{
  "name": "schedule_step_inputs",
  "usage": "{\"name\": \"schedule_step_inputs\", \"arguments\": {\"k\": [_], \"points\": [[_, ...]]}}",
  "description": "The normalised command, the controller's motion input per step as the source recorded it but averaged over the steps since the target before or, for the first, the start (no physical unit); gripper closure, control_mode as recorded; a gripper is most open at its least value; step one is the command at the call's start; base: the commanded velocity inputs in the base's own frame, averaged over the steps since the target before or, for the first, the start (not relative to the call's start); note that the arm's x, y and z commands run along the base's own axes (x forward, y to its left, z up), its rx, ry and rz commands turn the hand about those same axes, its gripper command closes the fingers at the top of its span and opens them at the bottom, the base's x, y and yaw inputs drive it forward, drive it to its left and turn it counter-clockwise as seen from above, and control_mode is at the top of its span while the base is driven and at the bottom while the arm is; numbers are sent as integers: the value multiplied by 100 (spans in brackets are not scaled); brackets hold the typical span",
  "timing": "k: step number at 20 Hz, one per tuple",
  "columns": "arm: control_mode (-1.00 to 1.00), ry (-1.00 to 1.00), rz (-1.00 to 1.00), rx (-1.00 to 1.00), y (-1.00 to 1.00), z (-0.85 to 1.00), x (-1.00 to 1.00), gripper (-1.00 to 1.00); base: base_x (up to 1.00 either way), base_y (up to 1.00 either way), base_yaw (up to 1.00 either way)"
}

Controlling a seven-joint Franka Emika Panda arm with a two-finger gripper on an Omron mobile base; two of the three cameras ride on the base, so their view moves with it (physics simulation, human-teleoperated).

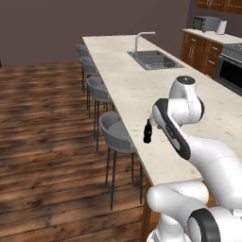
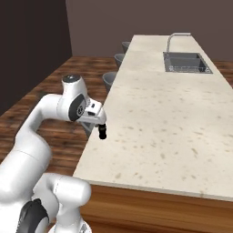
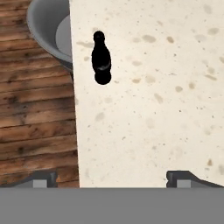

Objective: Move the drinks to the dining counter.

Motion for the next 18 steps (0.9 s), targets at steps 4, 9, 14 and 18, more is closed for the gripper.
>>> {"name": "schedule_step_inputs", "arguments": {"k": [4, 9, 14, 18], "points": [[-100, 5, 13, 0, -32, 3, -14, -100, 0, 0, 0], [-100, 2, 5, -3, -8, 2, -20, -100, 0, 0, 0], [-100, 0, 0, -5, 0, 10, -18, -100, 0, 0, 0], [100, 1, 0, -1, 0, 22, -10, -100, -1, 0, 0]]}}
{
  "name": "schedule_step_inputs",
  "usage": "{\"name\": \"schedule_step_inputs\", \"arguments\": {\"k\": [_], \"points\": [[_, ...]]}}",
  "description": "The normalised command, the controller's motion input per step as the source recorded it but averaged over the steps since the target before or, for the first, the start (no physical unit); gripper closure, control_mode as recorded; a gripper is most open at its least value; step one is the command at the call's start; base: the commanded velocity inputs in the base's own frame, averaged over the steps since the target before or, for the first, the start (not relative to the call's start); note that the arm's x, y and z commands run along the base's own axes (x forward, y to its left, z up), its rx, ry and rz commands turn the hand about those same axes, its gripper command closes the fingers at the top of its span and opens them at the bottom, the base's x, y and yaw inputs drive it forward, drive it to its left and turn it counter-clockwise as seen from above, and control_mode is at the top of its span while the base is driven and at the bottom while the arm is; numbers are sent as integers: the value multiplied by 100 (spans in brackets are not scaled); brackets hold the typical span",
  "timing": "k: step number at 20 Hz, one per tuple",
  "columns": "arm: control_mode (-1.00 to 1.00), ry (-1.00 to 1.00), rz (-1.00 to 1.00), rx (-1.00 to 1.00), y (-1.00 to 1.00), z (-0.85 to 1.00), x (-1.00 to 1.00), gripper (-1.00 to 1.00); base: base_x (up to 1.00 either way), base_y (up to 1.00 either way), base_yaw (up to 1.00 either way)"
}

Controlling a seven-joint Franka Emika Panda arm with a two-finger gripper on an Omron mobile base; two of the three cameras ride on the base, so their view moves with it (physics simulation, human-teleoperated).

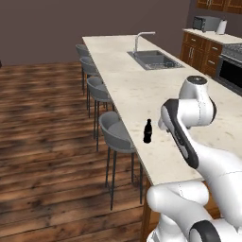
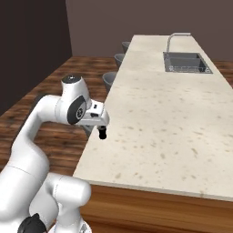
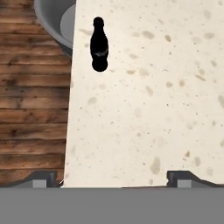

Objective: Move the drinks to the dining counter.

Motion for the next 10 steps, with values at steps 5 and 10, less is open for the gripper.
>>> {"name": "schedule_step_inputs", "arguments": {"k": [5, 10], "points": [[100, 0, 0, 0, 0, 0, 0, -100, -31, -12, -4], [100, 0, 0, 0, 0, 0, 0, -100, -89, -35, -55]]}}
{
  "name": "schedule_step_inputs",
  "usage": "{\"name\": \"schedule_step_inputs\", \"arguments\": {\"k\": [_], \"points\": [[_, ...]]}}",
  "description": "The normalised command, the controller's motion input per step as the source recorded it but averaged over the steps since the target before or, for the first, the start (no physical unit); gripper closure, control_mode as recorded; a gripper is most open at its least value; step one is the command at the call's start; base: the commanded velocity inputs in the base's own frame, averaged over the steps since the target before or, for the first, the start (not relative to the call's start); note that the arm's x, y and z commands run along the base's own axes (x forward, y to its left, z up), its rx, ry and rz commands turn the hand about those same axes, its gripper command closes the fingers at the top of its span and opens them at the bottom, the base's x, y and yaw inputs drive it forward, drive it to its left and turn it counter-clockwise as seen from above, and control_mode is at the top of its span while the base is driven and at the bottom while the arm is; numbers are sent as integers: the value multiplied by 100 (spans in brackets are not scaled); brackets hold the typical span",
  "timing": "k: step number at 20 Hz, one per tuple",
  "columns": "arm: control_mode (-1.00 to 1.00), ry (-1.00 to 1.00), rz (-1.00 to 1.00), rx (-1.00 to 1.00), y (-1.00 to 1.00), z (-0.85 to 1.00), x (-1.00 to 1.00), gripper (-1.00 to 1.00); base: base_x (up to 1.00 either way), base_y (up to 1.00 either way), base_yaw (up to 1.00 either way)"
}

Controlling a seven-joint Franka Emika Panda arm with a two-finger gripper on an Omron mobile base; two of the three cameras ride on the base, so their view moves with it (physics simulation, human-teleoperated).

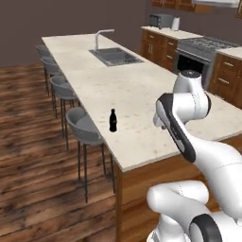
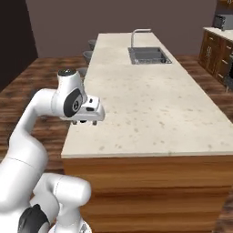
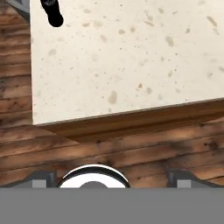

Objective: Move the drinks to the dining counter.

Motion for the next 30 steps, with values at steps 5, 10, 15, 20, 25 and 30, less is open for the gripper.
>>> {"name": "schedule_step_inputs", "arguments": {"k": [5, 10, 15, 20, 25, 30], "points": [[100, 0, 0, 0, 0, 0, 0, -100, -21, 0, -98], [100, 0, 0, 0, 0, 0, 0, -100, -2, 0, -100], [100, 0, 0, 0, 0, 0, 0, -100, 0, 0, -100], [100, 0, 0, 0, 0, 0, 0, -100, 0, 0, -95], [100, 0, 0, 0, 0, 0, 0, -100, 68, -3, -43], [100, 0, 0, 0, 0, 0, 0, -100, 100, 0, 5]]}}
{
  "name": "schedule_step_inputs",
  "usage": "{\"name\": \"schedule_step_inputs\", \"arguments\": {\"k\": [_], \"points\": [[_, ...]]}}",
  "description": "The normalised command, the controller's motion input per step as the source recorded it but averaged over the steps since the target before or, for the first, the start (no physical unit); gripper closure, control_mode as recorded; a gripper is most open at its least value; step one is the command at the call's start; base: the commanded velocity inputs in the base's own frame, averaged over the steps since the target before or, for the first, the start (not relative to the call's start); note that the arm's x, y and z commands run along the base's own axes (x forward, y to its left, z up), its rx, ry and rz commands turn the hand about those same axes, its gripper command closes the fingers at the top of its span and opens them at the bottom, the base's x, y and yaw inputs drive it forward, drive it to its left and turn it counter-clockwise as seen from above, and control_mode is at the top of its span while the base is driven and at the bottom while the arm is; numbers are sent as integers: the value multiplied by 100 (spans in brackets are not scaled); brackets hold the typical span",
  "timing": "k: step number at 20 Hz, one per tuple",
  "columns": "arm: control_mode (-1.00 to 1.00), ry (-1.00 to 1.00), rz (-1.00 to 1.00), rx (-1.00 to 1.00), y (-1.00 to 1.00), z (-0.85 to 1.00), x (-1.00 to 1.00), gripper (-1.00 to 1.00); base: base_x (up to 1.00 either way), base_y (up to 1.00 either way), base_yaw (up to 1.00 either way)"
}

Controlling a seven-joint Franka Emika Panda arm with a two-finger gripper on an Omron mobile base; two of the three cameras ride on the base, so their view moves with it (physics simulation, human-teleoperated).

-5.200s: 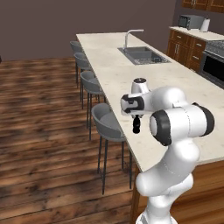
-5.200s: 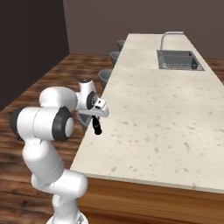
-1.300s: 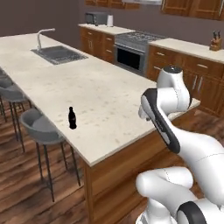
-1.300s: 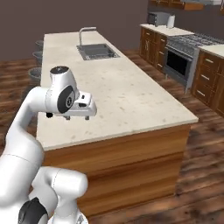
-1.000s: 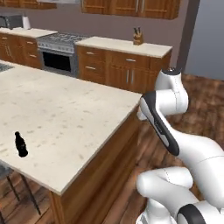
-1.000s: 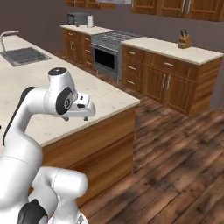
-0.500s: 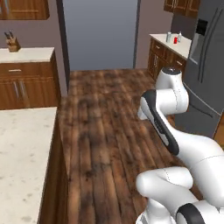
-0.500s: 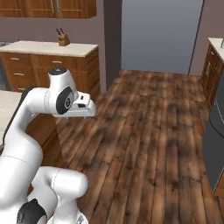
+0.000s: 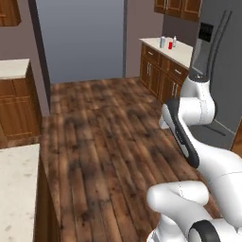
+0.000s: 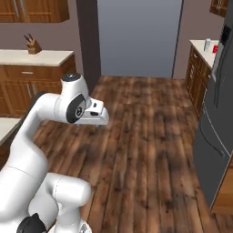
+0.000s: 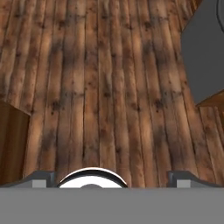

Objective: Move the drinks to the dining counter.

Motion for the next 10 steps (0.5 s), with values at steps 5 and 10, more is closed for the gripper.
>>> {"name": "schedule_step_inputs", "arguments": {"k": [5, 10], "points": [[100, 0, 0, 0, 0, 0, 0, -100, 100, -7, 2], [100, 0, 0, 0, 0, 0, 0, -100, 100, -14, 0]]}}
